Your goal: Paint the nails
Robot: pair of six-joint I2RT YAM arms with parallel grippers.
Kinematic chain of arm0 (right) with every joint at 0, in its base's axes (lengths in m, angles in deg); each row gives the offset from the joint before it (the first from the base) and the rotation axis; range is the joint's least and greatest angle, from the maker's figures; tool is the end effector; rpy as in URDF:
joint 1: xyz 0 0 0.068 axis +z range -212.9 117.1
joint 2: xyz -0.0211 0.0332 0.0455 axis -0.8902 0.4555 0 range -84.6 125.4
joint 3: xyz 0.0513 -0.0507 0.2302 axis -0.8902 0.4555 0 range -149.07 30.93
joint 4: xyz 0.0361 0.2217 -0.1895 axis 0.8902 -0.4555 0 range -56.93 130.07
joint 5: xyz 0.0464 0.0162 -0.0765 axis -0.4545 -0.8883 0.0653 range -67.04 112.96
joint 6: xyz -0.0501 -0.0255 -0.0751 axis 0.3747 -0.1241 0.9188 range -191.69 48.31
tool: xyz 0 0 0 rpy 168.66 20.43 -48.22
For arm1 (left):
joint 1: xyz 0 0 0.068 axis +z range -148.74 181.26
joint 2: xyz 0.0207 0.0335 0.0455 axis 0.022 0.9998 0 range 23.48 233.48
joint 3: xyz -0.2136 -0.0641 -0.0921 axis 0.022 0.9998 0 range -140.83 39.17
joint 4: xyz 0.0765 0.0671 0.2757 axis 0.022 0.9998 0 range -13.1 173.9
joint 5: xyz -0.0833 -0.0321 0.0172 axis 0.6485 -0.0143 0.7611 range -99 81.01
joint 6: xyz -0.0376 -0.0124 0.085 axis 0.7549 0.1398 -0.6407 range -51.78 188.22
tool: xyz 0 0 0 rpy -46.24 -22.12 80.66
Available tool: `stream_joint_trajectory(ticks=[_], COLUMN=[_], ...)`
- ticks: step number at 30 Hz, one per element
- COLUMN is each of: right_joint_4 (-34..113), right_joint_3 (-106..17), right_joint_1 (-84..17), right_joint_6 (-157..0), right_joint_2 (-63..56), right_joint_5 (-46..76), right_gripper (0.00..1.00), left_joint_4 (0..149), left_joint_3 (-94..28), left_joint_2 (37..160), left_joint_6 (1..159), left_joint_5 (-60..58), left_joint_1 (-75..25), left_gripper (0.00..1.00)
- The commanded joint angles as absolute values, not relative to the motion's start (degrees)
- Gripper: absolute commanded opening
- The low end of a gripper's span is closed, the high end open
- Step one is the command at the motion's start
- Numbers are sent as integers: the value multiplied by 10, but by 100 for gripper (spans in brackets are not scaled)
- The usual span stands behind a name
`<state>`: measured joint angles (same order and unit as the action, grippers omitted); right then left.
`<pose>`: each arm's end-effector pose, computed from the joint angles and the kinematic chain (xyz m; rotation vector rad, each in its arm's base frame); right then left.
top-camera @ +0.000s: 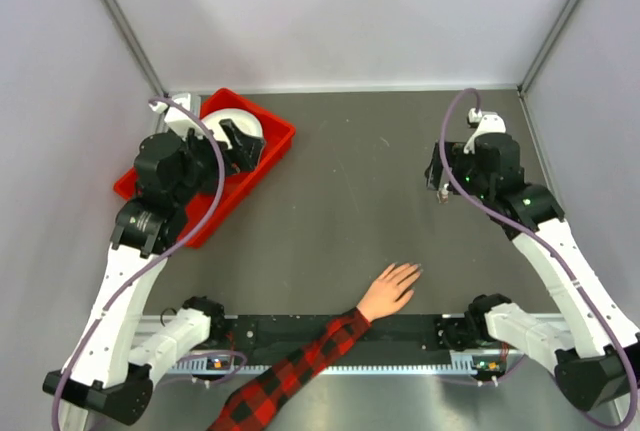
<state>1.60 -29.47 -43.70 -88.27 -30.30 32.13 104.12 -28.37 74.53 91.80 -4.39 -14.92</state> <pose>0.2777 0.0825 0.3062 0.0453 2.1337 0.1975 0.2679 -0.0848 0.4008 -0.0560 1.7921 -0.5726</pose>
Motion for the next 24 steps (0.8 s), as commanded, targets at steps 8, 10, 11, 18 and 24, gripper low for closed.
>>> stream_joint_trajectory(ticks=[8, 10, 11, 18, 24], right_joint_4=[47, 48, 41, 65, 76], right_joint_3=[-318, -321, -323, -306, -295], right_joint_1=[-442, -442, -442, -444, -485], right_joint_6=[-894, -894, -898, -907, -923], right_joint_2=[-201, -189, -179, -151, -110], right_joint_5=[321, 330, 335, 370, 337], right_gripper=[99, 99, 99, 99, 98], left_joint_4=[1057, 1056, 1054, 1072, 1097], left_joint_3=[-265, -250, -245, -231, -235], left_joint_2=[692, 693, 692, 700, 694], left_joint_6=[910, 927, 933, 950, 941], left_joint_5=[-51, -40, -24, 5, 1], left_joint_1=[-151, -150, -151, -151, -150], left_gripper=[99, 99, 99, 99, 99])
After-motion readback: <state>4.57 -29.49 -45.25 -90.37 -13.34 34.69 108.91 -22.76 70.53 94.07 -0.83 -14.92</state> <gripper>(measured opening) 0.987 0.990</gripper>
